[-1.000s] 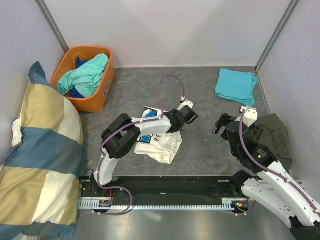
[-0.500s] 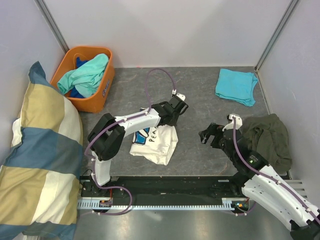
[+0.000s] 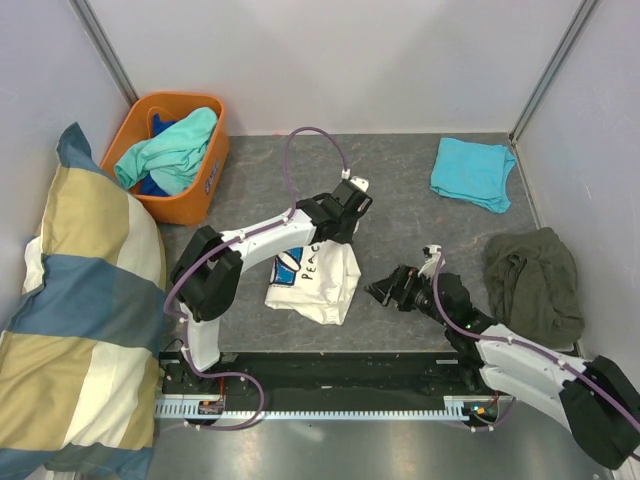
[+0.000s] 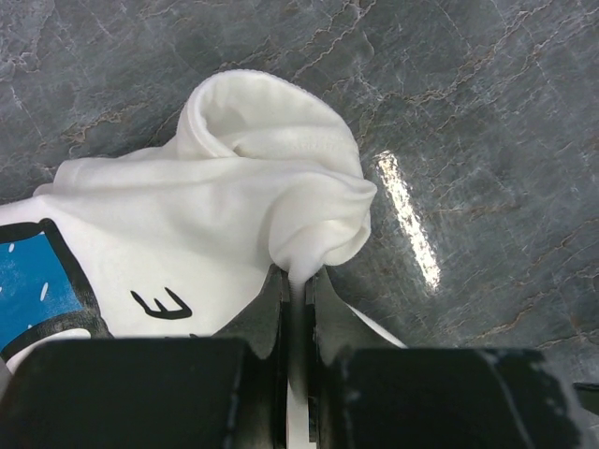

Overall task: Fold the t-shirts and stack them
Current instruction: Neatly place the folded tshirt to the corner

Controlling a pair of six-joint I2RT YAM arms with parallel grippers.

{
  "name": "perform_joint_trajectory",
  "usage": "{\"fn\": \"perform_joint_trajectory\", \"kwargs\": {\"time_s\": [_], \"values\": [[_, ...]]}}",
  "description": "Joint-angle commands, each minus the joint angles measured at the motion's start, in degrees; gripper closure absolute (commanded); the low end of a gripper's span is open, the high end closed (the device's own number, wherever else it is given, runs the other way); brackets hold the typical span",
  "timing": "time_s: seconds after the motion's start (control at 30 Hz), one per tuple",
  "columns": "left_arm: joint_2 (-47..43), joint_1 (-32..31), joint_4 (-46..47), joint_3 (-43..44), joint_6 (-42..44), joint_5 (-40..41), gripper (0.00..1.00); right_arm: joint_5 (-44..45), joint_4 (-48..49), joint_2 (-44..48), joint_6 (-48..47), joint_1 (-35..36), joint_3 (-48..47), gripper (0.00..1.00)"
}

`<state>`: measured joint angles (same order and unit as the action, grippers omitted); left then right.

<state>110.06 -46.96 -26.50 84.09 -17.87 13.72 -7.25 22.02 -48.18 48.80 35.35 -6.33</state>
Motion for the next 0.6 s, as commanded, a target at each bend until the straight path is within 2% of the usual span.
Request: {"fn": "perform_joint_trajectory", "kwargs": {"time_s": [0.0, 0.03, 0.57], "values": [[-3.1, 0.6, 1.2, 3.4, 2.2, -1.5, 0.98, -5.8, 26.3, -6.6, 4.6, -0.1, 3.0, 0.02], [-3.2, 0.6, 1.1, 3.4, 2.1, -1.5, 0.98, -6.4, 31.6, -9.4, 5.0, -0.1, 3.3, 0.02], [-6.2, 1.6, 0.3, 2.9, 2.7, -2.6, 0.98, -11.3, 61.5, -44.8, 7.7, -0.2, -6.5, 0.02]]}}
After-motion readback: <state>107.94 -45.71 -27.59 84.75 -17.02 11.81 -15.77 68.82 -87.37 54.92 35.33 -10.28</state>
